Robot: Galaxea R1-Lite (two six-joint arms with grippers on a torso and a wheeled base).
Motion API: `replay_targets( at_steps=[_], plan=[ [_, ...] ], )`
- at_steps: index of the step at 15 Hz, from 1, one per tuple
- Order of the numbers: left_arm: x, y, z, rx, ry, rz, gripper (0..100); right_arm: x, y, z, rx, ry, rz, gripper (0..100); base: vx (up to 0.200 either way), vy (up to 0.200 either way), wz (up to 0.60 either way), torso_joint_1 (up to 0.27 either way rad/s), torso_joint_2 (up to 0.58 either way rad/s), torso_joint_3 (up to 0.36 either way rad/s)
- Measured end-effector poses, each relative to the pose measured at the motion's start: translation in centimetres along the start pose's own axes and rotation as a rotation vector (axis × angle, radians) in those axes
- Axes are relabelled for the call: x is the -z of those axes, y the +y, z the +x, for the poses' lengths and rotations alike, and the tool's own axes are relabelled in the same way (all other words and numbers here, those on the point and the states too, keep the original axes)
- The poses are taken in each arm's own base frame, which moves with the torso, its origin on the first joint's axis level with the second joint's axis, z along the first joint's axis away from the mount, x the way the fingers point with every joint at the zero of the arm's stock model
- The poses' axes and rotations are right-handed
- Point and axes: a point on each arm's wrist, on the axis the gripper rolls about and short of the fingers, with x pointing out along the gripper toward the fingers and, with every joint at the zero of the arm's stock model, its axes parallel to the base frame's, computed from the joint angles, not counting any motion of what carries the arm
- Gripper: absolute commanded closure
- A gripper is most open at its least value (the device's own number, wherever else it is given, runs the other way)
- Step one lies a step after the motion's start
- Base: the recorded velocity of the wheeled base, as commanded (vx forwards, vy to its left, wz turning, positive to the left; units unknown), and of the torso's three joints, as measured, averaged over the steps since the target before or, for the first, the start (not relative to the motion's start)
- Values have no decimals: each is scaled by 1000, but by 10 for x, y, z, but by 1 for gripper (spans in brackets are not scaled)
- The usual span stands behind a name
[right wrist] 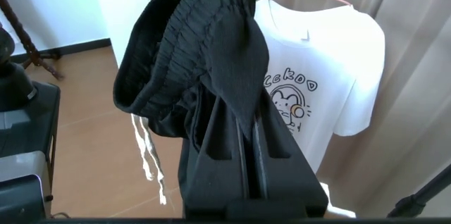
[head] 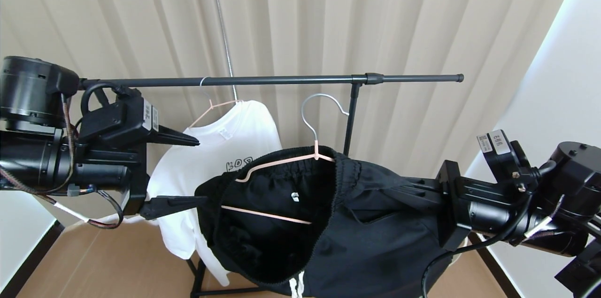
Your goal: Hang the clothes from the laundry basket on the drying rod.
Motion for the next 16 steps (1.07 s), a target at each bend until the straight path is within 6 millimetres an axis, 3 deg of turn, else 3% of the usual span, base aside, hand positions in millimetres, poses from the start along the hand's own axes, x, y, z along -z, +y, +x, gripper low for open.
replay_targets(
  at_steps=[8,16],
  plan=[
    [12,0,22,126,118,80,0,2,3,-2,-42,-9,-10,100,0,0,0,0,0,0],
    [-19,10,56,170,60,47,0,2,7,-6,-62,-27,-30,100,0,0,0,0,0,0]
  ],
)
